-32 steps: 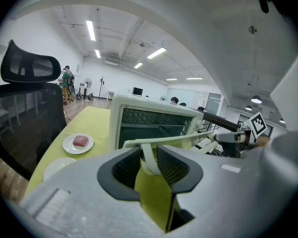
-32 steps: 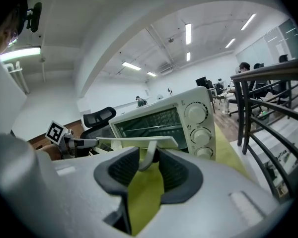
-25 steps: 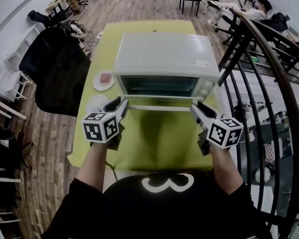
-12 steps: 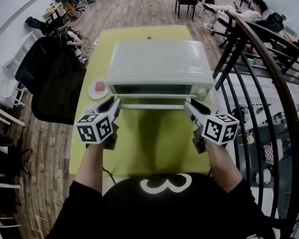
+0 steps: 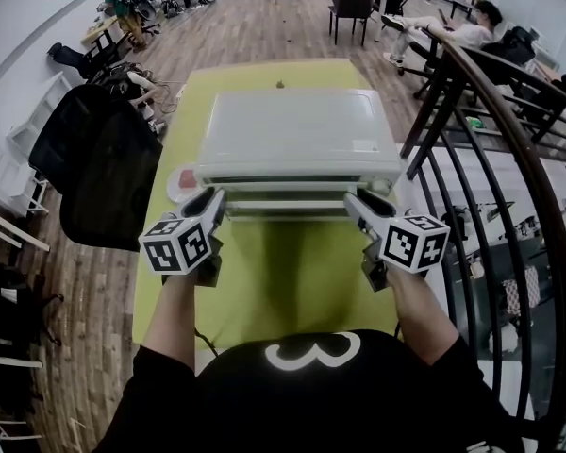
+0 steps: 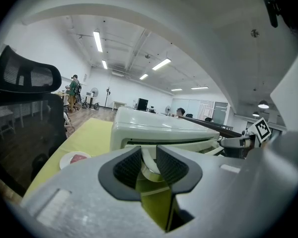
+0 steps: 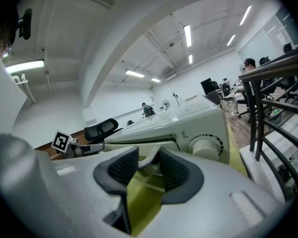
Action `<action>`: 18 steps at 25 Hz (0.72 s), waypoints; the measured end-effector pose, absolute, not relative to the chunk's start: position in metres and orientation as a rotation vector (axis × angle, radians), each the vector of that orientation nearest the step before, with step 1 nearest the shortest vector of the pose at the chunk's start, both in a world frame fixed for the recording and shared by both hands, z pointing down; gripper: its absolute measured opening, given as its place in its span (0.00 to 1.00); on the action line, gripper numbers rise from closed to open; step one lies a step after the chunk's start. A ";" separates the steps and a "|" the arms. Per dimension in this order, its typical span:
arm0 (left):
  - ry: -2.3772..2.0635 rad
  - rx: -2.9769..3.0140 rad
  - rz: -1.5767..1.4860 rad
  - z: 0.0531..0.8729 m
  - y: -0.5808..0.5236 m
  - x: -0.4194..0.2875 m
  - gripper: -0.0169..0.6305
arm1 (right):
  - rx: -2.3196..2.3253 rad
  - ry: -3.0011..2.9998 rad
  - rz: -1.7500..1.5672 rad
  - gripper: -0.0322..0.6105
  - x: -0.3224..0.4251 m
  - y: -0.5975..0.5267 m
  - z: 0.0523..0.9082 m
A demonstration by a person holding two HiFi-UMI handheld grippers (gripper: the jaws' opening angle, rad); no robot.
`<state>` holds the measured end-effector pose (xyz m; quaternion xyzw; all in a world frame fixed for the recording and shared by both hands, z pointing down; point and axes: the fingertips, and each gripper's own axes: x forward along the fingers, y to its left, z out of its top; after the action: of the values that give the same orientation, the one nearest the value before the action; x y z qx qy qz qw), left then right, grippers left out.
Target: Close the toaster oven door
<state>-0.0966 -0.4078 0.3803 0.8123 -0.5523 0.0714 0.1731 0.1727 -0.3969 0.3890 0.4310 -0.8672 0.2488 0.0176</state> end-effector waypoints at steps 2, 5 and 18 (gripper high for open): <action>-1.563 2.310 0.198 0.379 -0.411 -0.096 0.19 | 1.337 -2.698 0.765 0.26 0.173 -0.399 0.388; -1.554 2.313 0.184 0.377 -0.414 -0.096 0.19 | 1.334 -2.708 0.751 0.26 0.172 -0.402 0.385; -1.573 2.345 0.187 0.373 -0.434 -0.098 0.19 | 1.315 -2.721 0.705 0.27 0.170 -0.422 0.380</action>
<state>-0.0978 -0.4337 0.3725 0.8186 -0.5492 0.0651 0.1553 0.1699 -0.4222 0.3799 0.4235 -0.8767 0.2272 0.0191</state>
